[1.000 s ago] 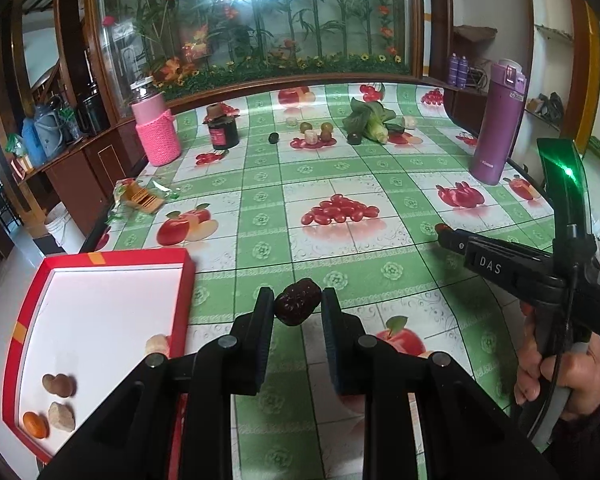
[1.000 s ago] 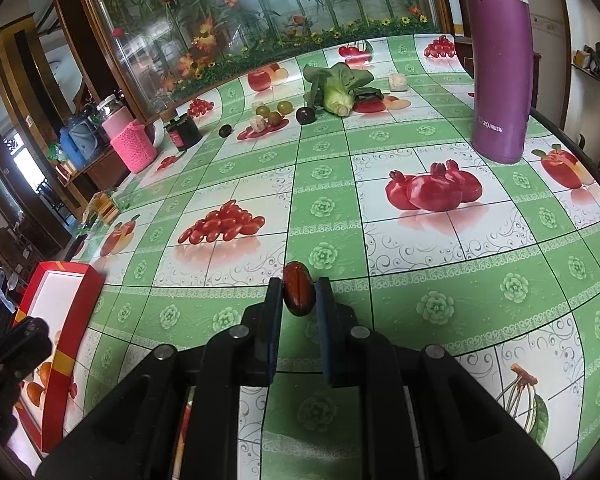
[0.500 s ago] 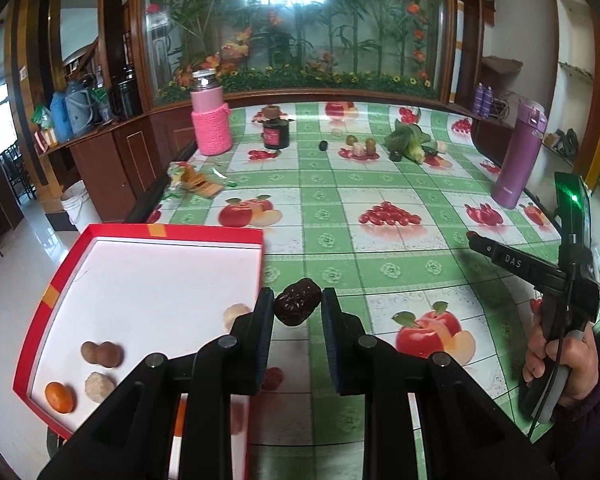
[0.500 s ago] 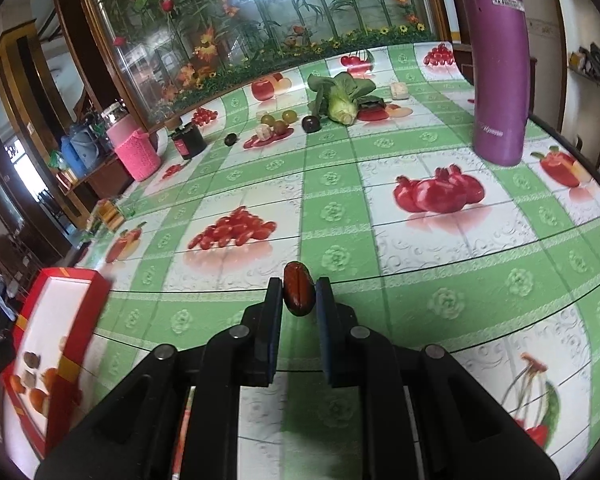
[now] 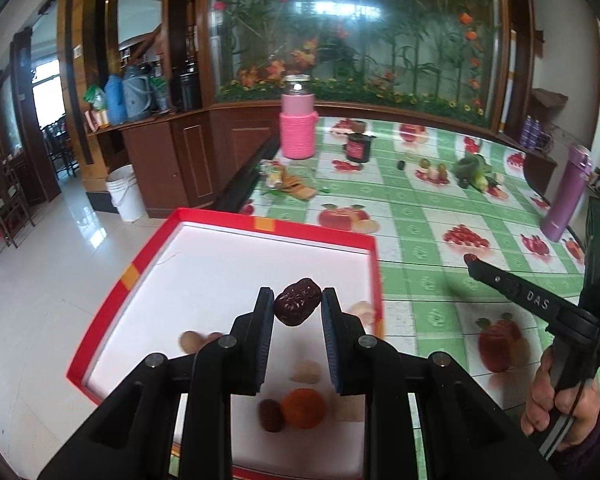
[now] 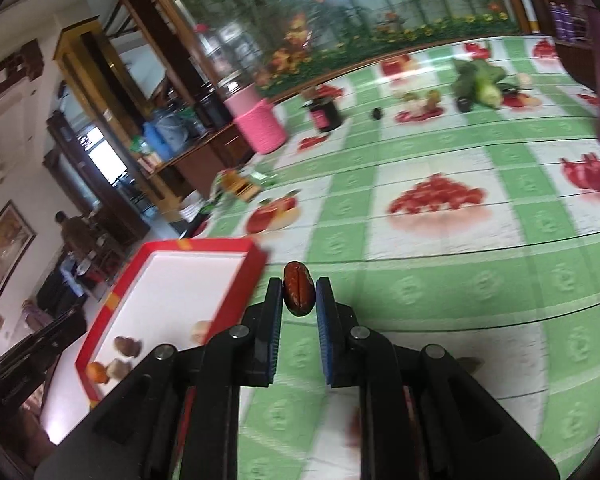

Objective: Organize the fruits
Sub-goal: 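Carry both dates into the tray with both grippers, then open both grippers to release the dates in the tray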

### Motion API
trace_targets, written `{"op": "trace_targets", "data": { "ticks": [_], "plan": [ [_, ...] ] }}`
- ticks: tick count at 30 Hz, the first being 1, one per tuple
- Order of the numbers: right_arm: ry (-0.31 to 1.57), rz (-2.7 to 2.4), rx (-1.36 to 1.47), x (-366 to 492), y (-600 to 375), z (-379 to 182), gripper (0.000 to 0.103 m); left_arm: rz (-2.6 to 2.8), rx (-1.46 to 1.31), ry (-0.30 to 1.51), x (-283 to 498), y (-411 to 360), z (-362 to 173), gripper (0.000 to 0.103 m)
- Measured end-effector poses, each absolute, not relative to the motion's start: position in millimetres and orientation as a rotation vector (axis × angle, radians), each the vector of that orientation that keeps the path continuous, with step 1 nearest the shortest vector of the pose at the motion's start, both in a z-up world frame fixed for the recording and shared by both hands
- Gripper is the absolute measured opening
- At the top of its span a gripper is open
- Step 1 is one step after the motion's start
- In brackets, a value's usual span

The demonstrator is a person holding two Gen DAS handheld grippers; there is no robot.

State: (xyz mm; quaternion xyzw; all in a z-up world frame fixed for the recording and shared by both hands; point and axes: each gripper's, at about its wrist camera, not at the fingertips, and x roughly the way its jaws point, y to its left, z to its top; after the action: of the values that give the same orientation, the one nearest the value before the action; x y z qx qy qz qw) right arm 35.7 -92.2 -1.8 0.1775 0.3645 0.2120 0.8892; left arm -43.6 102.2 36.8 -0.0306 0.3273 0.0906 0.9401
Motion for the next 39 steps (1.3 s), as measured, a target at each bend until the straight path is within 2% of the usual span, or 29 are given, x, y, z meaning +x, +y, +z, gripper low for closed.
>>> {"op": "trace_targets", "data": {
  "ticks": [15, 39],
  "plan": [
    [0.795, 0.625, 0.269, 9.1, -3.7, 3.3, 0.019, 0.274, -0.107, 0.680, -54.1, 149.3, 23.3, 0.023],
    [0.834, 0.679, 0.212, 0.8, 25.4, -12.8, 0.019, 0.291, -0.125, 0.740, -52.0, 164.4, 1.3, 0.023]
  ]
}}
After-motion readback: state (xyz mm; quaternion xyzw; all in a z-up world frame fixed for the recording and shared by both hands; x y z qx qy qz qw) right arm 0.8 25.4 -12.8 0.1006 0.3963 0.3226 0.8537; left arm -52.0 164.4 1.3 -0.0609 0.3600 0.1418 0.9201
